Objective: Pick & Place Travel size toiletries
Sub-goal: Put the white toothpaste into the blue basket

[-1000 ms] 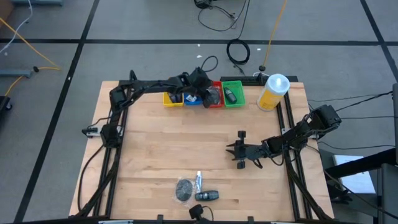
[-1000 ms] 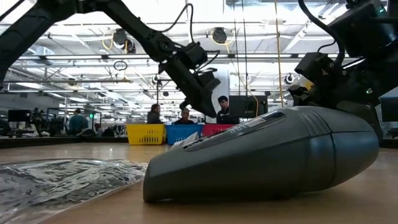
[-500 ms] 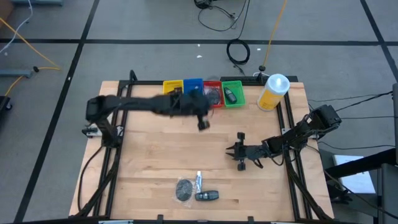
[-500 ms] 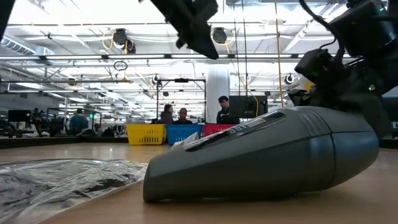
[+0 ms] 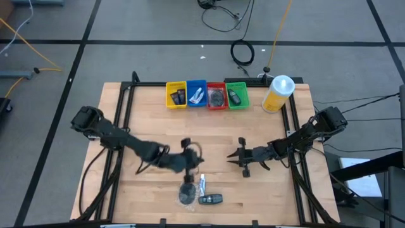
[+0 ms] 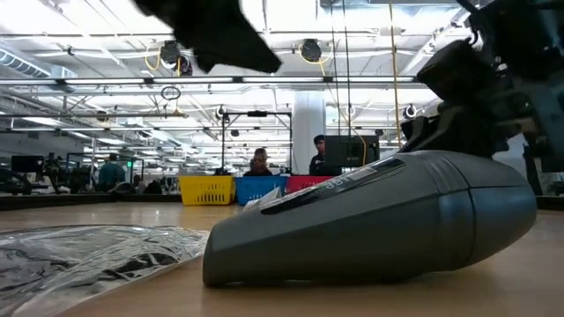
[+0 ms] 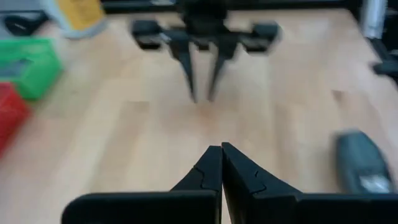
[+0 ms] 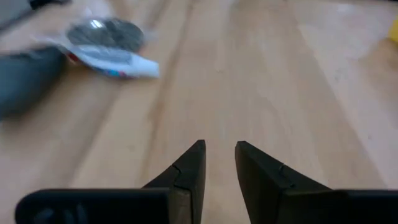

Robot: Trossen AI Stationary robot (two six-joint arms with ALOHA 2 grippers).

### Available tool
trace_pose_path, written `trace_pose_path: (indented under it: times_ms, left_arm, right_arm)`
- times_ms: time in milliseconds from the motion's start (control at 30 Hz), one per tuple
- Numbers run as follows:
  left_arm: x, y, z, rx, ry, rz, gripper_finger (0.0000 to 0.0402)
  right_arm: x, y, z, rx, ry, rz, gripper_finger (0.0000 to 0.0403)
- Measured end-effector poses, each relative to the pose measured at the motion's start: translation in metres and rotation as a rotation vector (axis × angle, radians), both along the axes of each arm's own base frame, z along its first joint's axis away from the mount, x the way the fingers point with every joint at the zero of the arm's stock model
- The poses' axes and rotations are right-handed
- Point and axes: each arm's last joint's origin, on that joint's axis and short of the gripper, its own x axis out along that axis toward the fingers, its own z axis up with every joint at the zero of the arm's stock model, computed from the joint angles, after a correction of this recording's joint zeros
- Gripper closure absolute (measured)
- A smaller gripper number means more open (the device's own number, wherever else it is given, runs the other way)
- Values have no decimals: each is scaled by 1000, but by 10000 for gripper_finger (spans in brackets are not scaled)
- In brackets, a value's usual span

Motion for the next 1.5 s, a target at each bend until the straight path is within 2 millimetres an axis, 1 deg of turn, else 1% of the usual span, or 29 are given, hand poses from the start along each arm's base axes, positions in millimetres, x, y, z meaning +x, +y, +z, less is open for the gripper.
trace_pose_path:
  times_ms: [133,233,300,433,600,667,733,833,967,1033,1100,1167,1267,1333,1400,1500]
  left_arm:
    - [-16,-19,-17,-43,7,-39,392]
    - [-24,-27,-24,-45,30,-65,385]
    - [-28,-31,-27,-54,40,-78,383]
    - [-32,-38,-30,-65,60,-123,387]
    - [-33,-42,-30,-93,72,-168,395]
    - [-33,-42,-29,-97,66,-170,388]
    - [-32,-42,-29,-85,64,-176,371]
    - [-31,-39,-29,-74,58,-166,330]
    - [-29,-38,-27,-90,21,-105,260]
    - [-26,-38,-29,-118,12,-12,230]
    - [-24,-39,-34,-138,29,64,212]
    - [-16,-44,-39,-151,51,94,206]
    - [-7,-50,-51,-119,142,123,204]
    - [1,-52,-56,-128,185,165,204]
    - [8,-51,-59,-173,218,220,204]
    - [18,-49,-63,-283,252,248,204]
  right_arm:
    - [1,4,4,64,-32,86,325]
    - [2,7,6,124,-46,150,322]
    - [3,12,6,142,-43,178,311]
    - [7,28,2,145,-32,243,267]
    - [9,49,-2,82,-26,334,204]
    - [7,55,-1,57,-32,366,186]
    - [5,59,3,51,-46,384,174]
    - [3,62,9,51,-71,351,169]
    - [-4,68,6,-3,-34,301,174]
    - [-8,72,3,-44,-16,269,179]
    - [-11,73,1,-82,-5,240,183]
    - [-12,73,0,-106,1,216,186]
    - [-12,72,0,-114,-4,192,188]
    - [-12,72,0,-112,-2,187,187]
    - [-12,72,0,-114,3,186,187]
    - [-12,71,-1,-117,4,186,187]
